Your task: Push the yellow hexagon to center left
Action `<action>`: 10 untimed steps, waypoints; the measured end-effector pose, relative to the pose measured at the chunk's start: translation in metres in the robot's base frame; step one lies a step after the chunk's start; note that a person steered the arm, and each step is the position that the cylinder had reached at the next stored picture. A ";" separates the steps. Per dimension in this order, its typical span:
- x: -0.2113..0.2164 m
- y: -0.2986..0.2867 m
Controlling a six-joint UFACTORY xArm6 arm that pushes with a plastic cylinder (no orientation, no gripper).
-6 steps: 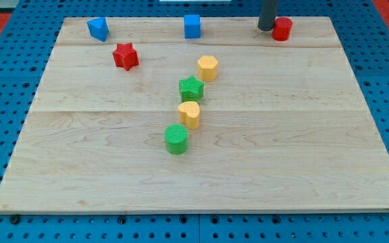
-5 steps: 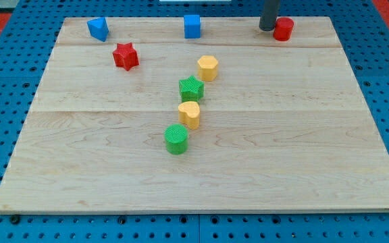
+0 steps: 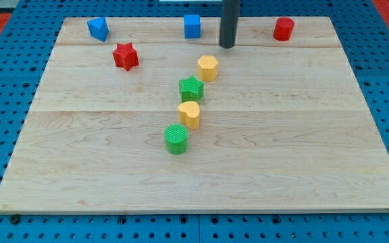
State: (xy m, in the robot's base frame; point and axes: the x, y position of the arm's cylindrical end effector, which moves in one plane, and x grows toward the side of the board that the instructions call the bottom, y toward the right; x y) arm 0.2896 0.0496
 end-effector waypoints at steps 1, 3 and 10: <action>0.062 -0.005; 0.082 -0.113; 0.101 -0.226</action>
